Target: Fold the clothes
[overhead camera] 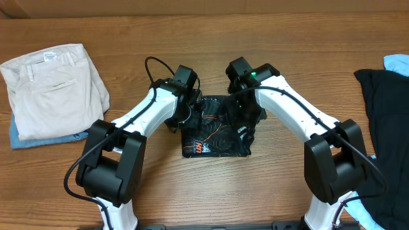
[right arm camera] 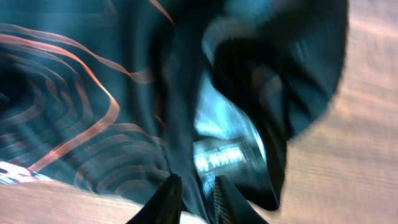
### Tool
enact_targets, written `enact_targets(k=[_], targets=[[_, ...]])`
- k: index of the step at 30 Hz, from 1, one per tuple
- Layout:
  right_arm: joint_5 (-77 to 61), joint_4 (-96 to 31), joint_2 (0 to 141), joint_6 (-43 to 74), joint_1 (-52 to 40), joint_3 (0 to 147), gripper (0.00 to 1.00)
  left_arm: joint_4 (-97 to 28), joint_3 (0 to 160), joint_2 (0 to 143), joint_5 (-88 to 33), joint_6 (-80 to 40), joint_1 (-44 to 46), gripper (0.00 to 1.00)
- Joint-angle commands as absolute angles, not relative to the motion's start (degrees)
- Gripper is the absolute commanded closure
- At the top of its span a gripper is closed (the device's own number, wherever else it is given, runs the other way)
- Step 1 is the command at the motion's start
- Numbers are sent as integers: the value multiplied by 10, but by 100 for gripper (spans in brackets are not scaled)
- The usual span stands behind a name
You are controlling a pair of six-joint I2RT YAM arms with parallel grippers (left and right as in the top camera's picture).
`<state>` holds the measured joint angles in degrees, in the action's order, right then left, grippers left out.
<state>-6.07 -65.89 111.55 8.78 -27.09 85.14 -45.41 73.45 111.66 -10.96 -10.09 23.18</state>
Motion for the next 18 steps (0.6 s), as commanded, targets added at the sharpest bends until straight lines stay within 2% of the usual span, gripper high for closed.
enact_targets(k=[1,5,11,18], targets=[[-76,-624,1120,28,-273,865,77,-454,726,1122,-124,-99,237,45],[-71,-570,1125,15,-268,861,77,-460,726,1122,-122,-99,237,45],[-48,-568,1163,23,-239,857,77,-465,725,1122,-119,-99,237,45],[50,-586,1176,107,-192,860,80,-477,724,1122,-116,-99,237,46]])
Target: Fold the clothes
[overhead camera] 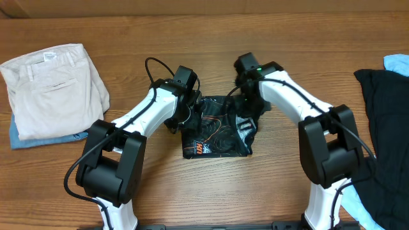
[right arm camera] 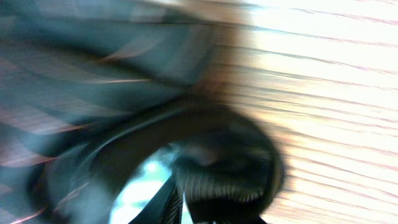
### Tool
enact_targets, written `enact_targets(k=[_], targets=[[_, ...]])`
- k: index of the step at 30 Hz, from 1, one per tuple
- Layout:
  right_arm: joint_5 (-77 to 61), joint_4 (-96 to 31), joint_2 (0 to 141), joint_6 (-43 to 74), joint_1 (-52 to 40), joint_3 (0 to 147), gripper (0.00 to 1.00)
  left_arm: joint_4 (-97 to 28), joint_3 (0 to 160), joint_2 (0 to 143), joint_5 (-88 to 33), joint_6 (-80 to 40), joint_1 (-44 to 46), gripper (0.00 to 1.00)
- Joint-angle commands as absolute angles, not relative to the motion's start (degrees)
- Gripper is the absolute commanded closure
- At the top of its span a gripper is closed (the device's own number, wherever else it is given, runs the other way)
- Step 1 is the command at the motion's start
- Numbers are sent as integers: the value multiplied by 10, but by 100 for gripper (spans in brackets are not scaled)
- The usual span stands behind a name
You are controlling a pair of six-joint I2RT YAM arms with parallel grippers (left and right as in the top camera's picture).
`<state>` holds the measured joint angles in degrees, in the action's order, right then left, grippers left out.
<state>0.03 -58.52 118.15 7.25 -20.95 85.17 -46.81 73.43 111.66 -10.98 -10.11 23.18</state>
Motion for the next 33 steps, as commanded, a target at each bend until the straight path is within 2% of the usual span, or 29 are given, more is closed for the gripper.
enact_targets(k=[1,12,18,22,27,31,33], targets=[[50,-586,1173,107,-187,860,79,-479,724,1122,-114,-99,237,46],[41,-630,1114,102,-179,860,79,-499,724,1122,-86,-139,237,50],[-91,-668,1074,57,-185,860,79,-552,724,1122,-89,-219,237,55],[-117,-703,1074,53,-191,858,78,-561,724,1106,-105,-223,237,57],[-148,-722,1074,40,-207,858,78,-547,726,1028,-79,-223,237,52],[-176,-728,1074,40,-222,858,77,-519,726,974,-13,-222,236,34],[-177,-727,1074,43,-232,858,77,-486,726,965,16,-207,235,31]])
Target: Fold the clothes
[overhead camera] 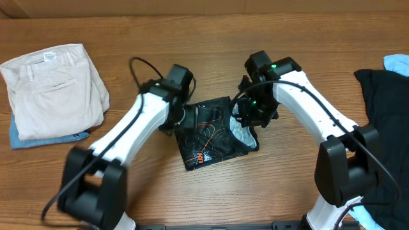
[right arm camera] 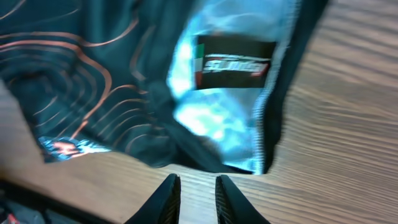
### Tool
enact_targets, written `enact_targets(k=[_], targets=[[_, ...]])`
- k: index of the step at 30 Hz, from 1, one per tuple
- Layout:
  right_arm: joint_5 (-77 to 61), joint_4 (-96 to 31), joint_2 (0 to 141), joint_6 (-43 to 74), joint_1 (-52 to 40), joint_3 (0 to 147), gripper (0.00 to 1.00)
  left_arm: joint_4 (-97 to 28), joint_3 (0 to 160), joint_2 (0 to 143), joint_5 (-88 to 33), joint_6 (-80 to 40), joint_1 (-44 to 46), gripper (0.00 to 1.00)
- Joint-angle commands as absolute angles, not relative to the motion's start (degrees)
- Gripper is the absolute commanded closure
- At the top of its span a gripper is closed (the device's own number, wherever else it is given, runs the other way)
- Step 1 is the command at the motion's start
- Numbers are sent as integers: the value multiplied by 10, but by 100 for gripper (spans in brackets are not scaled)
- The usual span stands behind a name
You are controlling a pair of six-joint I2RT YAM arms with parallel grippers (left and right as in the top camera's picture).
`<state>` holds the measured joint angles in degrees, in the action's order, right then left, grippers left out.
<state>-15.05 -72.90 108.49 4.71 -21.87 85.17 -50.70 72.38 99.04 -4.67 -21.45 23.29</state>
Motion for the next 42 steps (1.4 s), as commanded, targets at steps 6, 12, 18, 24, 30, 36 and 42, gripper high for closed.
enact_targets(k=[6,12,18,24,30,36,42], targets=[[-177,-722,1074,67,-259,850,74,-383,726,994,2,-156,203,34],[-188,-692,1074,92,-262,805,73,-347,729,1049,-68,-136,146,35],[-207,-662,1074,92,-262,738,73,-363,729,1099,-76,-105,121,35],[-207,-630,1074,92,-262,681,72,-422,729,1143,-75,-76,121,36],[-177,-586,1074,96,-260,651,69,-528,729,1175,-39,-73,121,45],[-72,-548,1074,119,-252,643,68,-614,711,1180,-17,-95,121,53],[-47,-480,1075,113,-231,643,68,-653,673,1180,-76,-104,123,62]])
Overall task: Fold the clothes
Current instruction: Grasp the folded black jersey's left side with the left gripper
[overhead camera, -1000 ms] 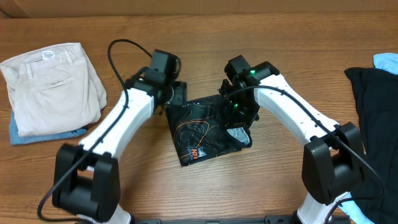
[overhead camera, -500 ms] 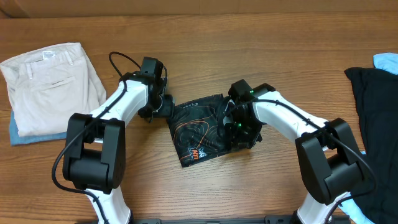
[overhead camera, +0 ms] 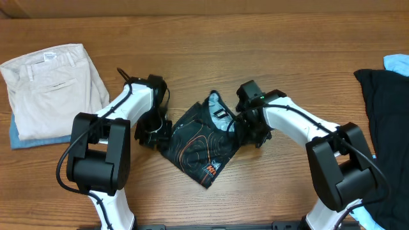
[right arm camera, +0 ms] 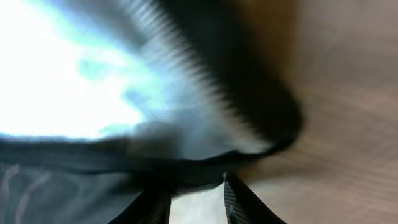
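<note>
A small black garment with orange line print (overhead camera: 201, 147) lies diagonally on the wooden table (overhead camera: 268, 51), its pale blue lining (overhead camera: 220, 118) showing at the upper corner. My left gripper (overhead camera: 152, 133) sits low at the garment's left edge; the overhead view does not show its jaws. My right gripper (overhead camera: 250, 131) is down at the right edge. In the blurred right wrist view, the right gripper (right arm camera: 196, 205) stands open, with the dark hem (right arm camera: 205, 165) just beyond its fingertips and bare table between them.
Folded beige trousers (overhead camera: 54, 83) lie on a blue cloth (overhead camera: 38, 138) at the far left. A black garment (overhead camera: 386, 128) is spread along the right edge, with a light blue cloth (overhead camera: 397, 62) at its top.
The garment has turned to lie diagonally and sits further toward the front. My left gripper is further left and lower, at its left edge. My right gripper is lower, its fingers wider apart.
Both grippers were over the squarely folded garment at the table's middle, the right one with cloth between its fingers. The right one then stood at the far right corner. By 1.4 s ago the garment was tilted with lining exposed; now it lies diagonally between both grippers.
</note>
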### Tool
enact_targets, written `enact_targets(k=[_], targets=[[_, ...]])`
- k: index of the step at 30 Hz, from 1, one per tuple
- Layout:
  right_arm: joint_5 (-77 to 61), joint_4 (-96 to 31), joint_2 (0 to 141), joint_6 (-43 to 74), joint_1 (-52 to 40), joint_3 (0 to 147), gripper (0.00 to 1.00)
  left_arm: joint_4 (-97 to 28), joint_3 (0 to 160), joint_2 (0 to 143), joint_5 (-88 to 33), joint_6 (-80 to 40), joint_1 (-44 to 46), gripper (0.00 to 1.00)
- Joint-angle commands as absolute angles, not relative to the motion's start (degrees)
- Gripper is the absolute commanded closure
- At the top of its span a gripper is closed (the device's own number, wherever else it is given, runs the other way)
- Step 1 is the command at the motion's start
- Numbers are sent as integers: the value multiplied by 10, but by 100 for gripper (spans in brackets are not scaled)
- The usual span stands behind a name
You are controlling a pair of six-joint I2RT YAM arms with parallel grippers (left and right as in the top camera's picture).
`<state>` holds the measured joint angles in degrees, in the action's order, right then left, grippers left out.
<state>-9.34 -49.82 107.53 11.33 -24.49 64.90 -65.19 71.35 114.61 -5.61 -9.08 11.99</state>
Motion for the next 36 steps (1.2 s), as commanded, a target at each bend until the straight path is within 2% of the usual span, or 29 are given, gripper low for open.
enact_targets(k=[1,5,7,15,18,19,20,21,27,36], targets=[[-47,-467,1075,107,-227,643,68,-654,666,1180,-82,-105,124,64],[-47,-444,1074,87,-216,643,68,-651,650,1180,-101,-107,124,67],[-47,-440,1075,75,-211,643,68,-652,650,1178,-108,-107,124,73],[-45,-442,1074,70,-192,643,66,-619,656,1084,-116,-103,124,71],[-46,-444,1074,71,-192,643,66,-597,671,1020,-115,-95,124,59],[-46,-445,1074,73,-192,643,66,-589,676,1004,-114,-91,124,48],[-48,-445,1074,73,-192,643,65,-575,681,983,-114,-87,124,28],[-50,-444,1074,73,-192,643,65,-561,684,972,-115,-87,124,21],[-52,-449,1074,75,-192,643,65,-447,693,960,-163,-84,124,21],[-53,-458,1074,75,-192,643,65,-335,702,1076,-322,-75,124,22]])
